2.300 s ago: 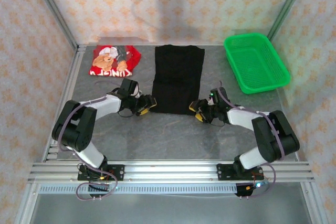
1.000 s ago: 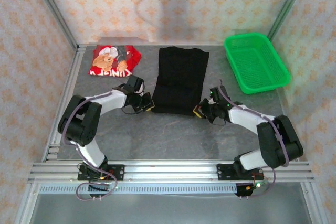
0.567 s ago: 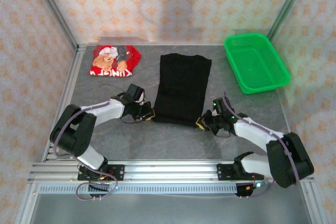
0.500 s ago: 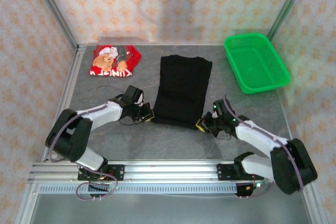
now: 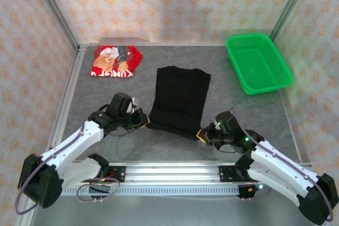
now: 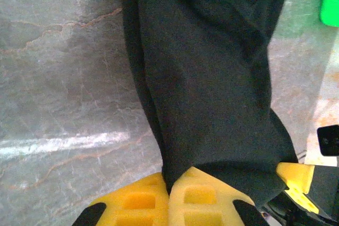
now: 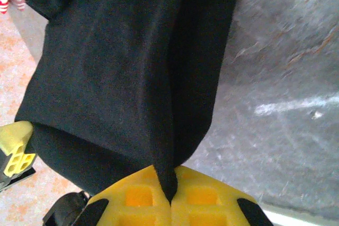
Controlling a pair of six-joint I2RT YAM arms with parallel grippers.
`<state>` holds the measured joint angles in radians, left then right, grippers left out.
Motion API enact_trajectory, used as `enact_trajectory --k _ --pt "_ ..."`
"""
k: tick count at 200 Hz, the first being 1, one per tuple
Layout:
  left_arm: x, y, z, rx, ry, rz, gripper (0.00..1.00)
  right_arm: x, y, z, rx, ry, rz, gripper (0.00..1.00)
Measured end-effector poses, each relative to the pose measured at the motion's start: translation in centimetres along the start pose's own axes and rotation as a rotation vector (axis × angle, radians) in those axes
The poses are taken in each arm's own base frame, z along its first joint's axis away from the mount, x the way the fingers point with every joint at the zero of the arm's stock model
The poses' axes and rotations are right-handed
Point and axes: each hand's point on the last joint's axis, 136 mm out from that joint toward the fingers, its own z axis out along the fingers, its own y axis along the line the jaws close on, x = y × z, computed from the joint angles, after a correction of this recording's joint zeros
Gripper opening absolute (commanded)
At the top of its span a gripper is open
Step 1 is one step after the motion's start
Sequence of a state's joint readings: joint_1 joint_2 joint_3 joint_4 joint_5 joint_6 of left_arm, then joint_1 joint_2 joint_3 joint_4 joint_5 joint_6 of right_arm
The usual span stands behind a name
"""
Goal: Fold and stack the t-shirts
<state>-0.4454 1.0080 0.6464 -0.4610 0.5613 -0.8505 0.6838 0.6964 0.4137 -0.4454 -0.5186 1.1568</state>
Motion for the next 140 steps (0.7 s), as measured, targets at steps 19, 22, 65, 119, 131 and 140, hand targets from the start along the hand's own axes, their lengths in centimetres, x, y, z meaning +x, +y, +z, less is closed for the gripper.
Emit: enact_trajectory --k 19,22,65,119,131,140 --pt "0.3 -0.4 -1.3 0.023 -0.018 -0.005 0.0 0.3 1.5 -1.1 -0.012 -0.011 -0.006 0.0" --pt "0.4 -0.5 -1.5 0.025 -0.019 -0.006 0.0 0.3 1.7 -1.3 -0.013 -0.015 -0.006 0.0" --pt "-0.2 -2.4 -3.4 0.049 -0.039 0.0 0.0 -0.5 4.9 -3.5 -0.017 -0.073 -0.016 0.0" --pt "-3.8 -4.6 -4.4 0.048 -0.08 -0.046 0.0 -3.4 8.0 -3.7 0.045 -0.124 -0.037 0.0" --pt "-4.7 -4.9 -4.6 0.05 -0.086 -0.06 0.0 -4.5 8.8 -3.8 0.044 -0.134 -0.039 0.0" --pt "-5.3 -5.3 -4.6 0.054 -0.086 -0.069 0.0 -5.4 9.4 -3.9 0.042 -0.142 -0.04 0.0"
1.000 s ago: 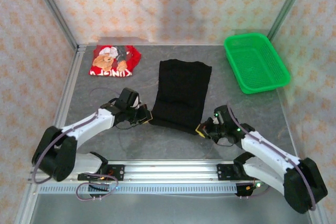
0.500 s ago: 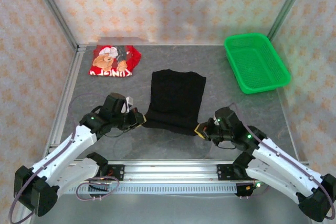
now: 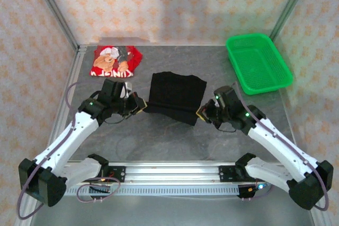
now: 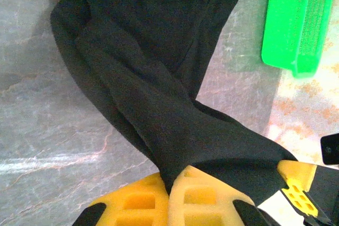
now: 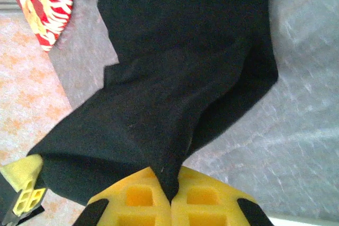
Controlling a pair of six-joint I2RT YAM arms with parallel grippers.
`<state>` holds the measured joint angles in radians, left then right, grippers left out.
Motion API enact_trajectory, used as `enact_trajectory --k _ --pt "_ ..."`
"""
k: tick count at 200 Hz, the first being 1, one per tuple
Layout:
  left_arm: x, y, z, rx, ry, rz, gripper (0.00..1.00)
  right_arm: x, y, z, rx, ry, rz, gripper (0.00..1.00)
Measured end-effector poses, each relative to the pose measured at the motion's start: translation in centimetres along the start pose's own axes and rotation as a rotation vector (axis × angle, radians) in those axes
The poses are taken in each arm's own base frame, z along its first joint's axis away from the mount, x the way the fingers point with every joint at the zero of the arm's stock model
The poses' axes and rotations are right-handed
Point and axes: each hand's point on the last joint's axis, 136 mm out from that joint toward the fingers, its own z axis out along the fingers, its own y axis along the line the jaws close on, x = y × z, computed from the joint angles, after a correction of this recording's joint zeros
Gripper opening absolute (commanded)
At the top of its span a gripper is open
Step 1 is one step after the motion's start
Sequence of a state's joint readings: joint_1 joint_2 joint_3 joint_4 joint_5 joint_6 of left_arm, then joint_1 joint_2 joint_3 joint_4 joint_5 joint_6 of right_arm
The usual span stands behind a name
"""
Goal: Fold and stack the t-shirts
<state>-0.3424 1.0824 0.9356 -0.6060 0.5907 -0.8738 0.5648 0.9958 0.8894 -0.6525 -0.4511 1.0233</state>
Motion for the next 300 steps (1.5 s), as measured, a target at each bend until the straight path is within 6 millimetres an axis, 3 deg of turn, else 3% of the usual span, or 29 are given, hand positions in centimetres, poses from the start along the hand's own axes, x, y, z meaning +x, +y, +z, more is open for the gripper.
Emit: enact_trajectory --k 36,59,136,185,235,275,285,300 --pt "-2.3 -0.7 0.8 -0.012 -0.004 -0.029 0.0 -3.6 2.4 0.4 0.001 -0.008 -0.029 0.0" --pt "-3.9 -1.3 1.8 -0.018 0.004 -0.042 0.0 -5.2 2.7 1.2 0.017 0.004 -0.037 0.0" --pt "-8.8 -2.8 5.8 -0.037 0.033 -0.036 0.0 -9.6 2.0 3.8 0.06 0.045 -0.028 0.0" --pt "-10.9 -2.4 9.4 -0.071 0.067 -0.037 0.0 -11.9 0.7 5.9 0.09 0.086 0.004 0.0" --pt "-13.0 -1.6 12.4 -0.102 0.078 -0.044 0.0 -14.8 0.7 7.9 0.098 0.104 0.005 0.0" --pt "-14.5 -0.8 15.3 -0.127 0.094 -0.047 0.0 -15.9 -0.7 10.1 0.134 0.136 0.024 0.0" --pt "-14.7 -0.2 16.2 -0.142 0.102 -0.051 0.0 -16.1 -1.1 10.7 0.146 0.144 0.031 0.05" --pt "-15.1 0.6 17.5 -0.162 0.11 -0.056 0.2 -16.6 -1.7 11.8 0.16 0.156 0.044 0.11"
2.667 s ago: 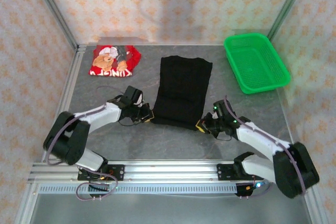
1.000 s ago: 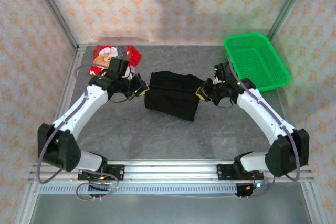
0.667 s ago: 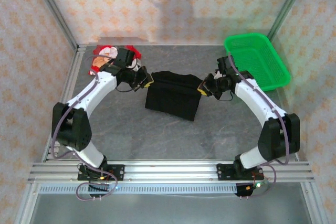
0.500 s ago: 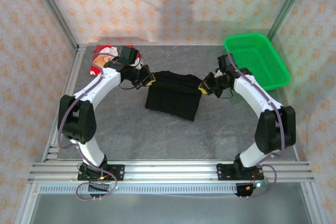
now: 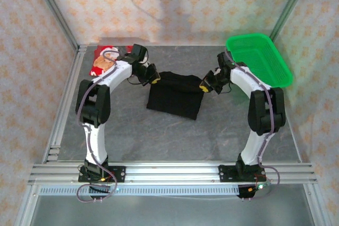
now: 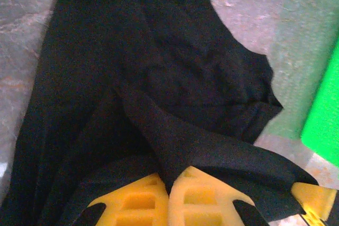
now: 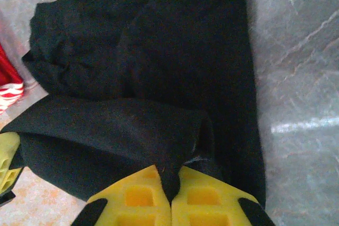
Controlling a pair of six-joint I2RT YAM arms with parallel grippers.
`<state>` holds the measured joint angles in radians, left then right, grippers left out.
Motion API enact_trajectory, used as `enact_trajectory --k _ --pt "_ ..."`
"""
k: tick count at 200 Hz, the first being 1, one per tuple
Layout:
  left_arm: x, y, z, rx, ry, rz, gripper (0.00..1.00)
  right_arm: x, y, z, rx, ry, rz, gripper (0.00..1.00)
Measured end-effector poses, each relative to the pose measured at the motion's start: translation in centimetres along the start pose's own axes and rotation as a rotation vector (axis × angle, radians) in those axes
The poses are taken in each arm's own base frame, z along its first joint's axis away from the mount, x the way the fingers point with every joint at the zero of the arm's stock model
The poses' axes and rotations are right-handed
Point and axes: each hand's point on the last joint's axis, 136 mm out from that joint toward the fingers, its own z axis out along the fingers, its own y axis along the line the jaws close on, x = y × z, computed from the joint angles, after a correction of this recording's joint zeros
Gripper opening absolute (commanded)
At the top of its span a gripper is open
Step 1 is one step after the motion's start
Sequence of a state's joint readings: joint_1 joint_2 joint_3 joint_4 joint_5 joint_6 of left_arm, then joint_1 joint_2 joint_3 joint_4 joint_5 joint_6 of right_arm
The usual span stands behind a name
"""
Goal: Fold and stack the t-shirts
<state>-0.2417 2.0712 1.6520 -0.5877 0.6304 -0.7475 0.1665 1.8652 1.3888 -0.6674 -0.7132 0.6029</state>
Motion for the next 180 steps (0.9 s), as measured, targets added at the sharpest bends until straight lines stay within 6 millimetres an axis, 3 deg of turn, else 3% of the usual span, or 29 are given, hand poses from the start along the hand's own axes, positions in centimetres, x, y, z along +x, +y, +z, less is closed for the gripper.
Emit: enact_trajectory --k 11,19,49,65,76,102,123,142,162,180 --pt "-0.6 0.3 0.8 -0.011 -0.002 -0.009 0.42 -0.7 -0.1 0.7 0.007 0.003 0.008 0.27" --pt "-1.2 0.4 1.2 -0.016 -0.007 -0.015 0.52 -1.5 -0.2 1.1 0.011 -0.002 0.017 0.37" --pt "-5.6 -0.4 0.6 0.009 -0.083 -0.055 0.64 -5.4 1.0 0.6 -0.028 -0.069 0.022 0.5" --pt "-8.2 -1.4 -1.8 0.041 -0.152 -0.056 0.67 -7.0 2.7 -1.2 -0.063 -0.125 -0.006 0.6" --pt "-9.9 -2.2 -4.2 0.07 -0.207 -0.051 0.67 -7.7 3.7 -2.7 -0.081 -0.172 -0.044 0.62" --pt "-11.6 -2.8 -11.1 0.106 -0.33 -0.033 0.68 -6.1 4.9 -6.6 -0.11 -0.238 -0.107 0.68" --pt "-9.6 -2.3 -16.8 0.116 -0.408 0.0 0.7 -2.7 4.0 -9.2 -0.132 -0.262 -0.137 0.76" --pt "-5.7 -1.8 -19.5 0.124 -0.429 0.059 0.72 0.7 1.8 -10.1 -0.143 -0.264 -0.138 0.84" --pt "-2.0 -0.3 -19.4 0.109 -0.407 0.124 0.74 4.5 -0.8 -9.2 -0.137 -0.235 -0.142 0.88" --pt "0.5 2.5 -17.0 0.056 -0.339 0.163 0.75 7.5 -2.6 -7.8 -0.128 -0.199 -0.158 0.88"
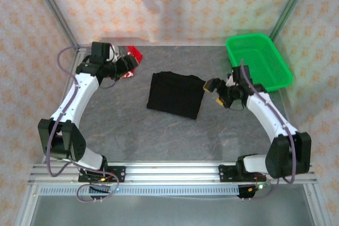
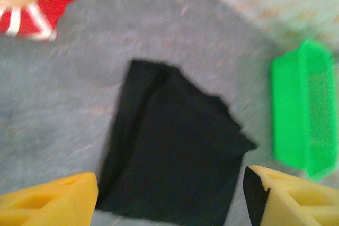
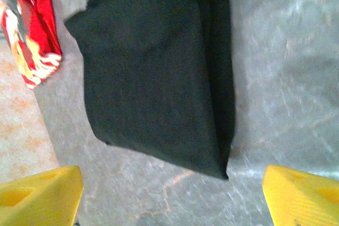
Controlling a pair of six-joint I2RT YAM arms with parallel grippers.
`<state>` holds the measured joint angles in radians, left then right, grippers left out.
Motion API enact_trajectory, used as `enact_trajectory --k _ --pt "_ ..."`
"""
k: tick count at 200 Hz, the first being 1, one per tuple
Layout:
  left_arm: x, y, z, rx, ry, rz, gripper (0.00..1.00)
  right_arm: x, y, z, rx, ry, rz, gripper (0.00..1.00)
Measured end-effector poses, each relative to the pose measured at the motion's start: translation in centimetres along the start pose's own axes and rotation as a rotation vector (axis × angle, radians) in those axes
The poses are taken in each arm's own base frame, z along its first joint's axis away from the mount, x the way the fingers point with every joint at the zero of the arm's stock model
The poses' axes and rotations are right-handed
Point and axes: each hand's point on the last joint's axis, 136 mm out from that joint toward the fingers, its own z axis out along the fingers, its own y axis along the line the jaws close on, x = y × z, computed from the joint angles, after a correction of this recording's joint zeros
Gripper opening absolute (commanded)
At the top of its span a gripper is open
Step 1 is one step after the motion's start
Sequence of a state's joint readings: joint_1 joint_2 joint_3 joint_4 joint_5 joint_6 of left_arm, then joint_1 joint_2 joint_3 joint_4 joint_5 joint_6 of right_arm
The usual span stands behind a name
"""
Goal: Fold and stack the t-shirts
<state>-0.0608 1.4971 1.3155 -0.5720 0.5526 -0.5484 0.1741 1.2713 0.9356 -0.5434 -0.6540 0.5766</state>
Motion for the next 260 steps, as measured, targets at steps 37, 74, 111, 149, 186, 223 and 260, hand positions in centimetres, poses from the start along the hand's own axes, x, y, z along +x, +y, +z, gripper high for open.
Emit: enact_trajectory --k 37,74,111,149,186,223,260 --pt "5.0 3.4 4.2 -0.093 0.154 0.082 0.79 4.3 -2.2 1.4 -0.02 0.034 0.018 0.89" --pt "7.4 2.6 9.0 -0.128 0.256 0.194 0.83 5.0 -1.3 1.2 -0.075 0.009 0.012 0.9" --pt "8.0 2.7 13.4 -0.182 0.305 0.253 0.83 4.7 0.8 -0.9 -0.16 -0.055 -0.033 0.92" --pt "7.6 4.1 16.6 -0.273 0.315 0.295 0.83 4.7 1.8 -2.4 -0.205 -0.089 -0.06 0.92" --pt "7.4 3.9 18.4 -0.311 0.313 0.326 0.82 4.7 1.9 -2.6 -0.21 -0.092 -0.058 0.92" --pt "7.7 3.0 20.2 -0.323 0.322 0.353 0.78 4.7 1.9 -2.6 -0.211 -0.093 -0.056 0.92" --pt "7.7 3.1 20.5 -0.379 0.336 0.372 0.61 4.7 1.9 -2.6 -0.211 -0.093 -0.056 0.92"
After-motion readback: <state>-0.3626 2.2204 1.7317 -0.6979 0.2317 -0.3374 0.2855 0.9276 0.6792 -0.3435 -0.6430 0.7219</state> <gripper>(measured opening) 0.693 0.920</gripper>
